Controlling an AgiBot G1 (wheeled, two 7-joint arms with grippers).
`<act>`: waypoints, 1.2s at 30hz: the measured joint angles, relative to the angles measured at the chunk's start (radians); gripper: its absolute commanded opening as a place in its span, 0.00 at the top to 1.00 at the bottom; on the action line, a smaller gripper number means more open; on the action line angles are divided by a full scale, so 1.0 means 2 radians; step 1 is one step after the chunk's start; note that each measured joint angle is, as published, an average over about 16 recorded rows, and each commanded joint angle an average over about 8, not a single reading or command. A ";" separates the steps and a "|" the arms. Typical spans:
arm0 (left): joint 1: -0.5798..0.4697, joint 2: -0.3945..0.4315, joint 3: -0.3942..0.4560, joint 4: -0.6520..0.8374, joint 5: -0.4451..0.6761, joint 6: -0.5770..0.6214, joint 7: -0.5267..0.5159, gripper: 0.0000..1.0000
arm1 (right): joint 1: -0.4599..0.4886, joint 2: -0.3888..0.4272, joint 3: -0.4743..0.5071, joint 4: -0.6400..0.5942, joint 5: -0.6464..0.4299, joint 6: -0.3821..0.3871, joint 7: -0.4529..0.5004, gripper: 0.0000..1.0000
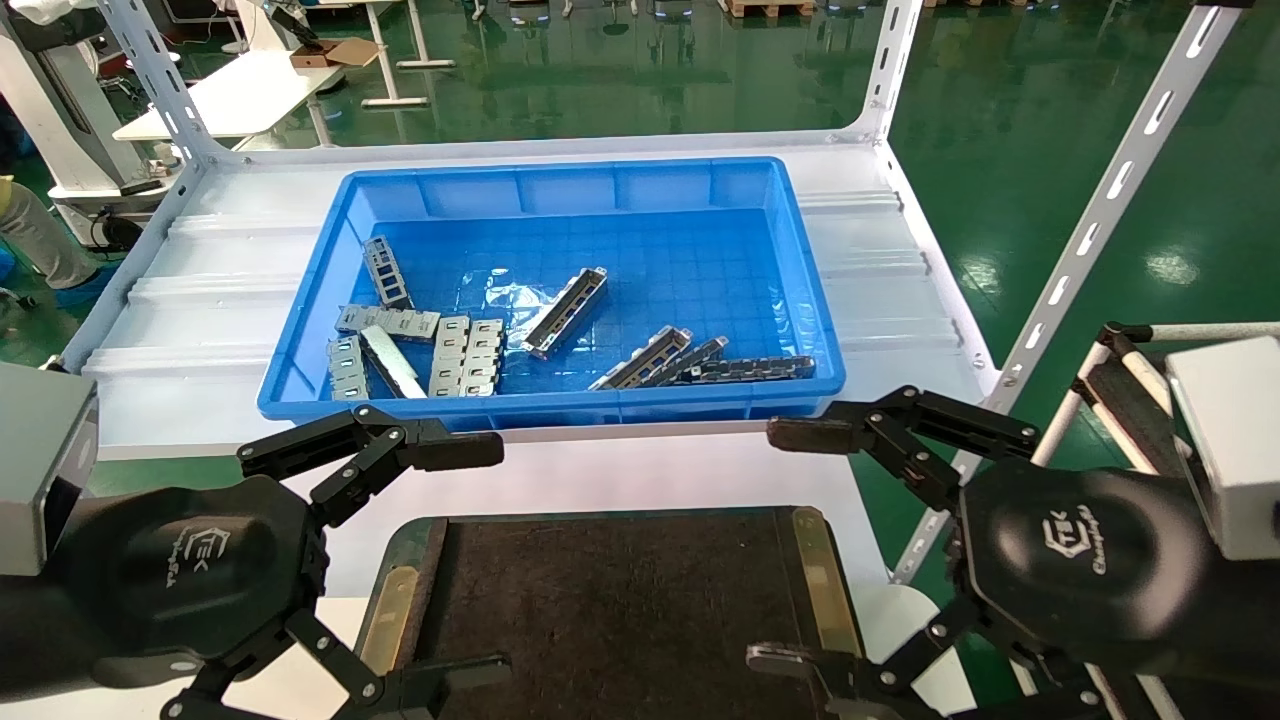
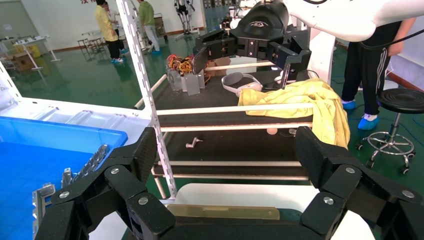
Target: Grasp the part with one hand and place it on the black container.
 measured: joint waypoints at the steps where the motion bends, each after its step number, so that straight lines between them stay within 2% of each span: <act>1: 0.000 0.000 0.000 0.000 0.000 0.000 0.000 0.00 | 0.000 0.000 0.000 0.000 0.000 0.000 0.000 0.00; 36: 0.000 0.000 0.000 0.000 0.000 0.000 0.000 0.00 | 0.000 0.000 0.000 0.000 0.000 0.000 0.000 0.00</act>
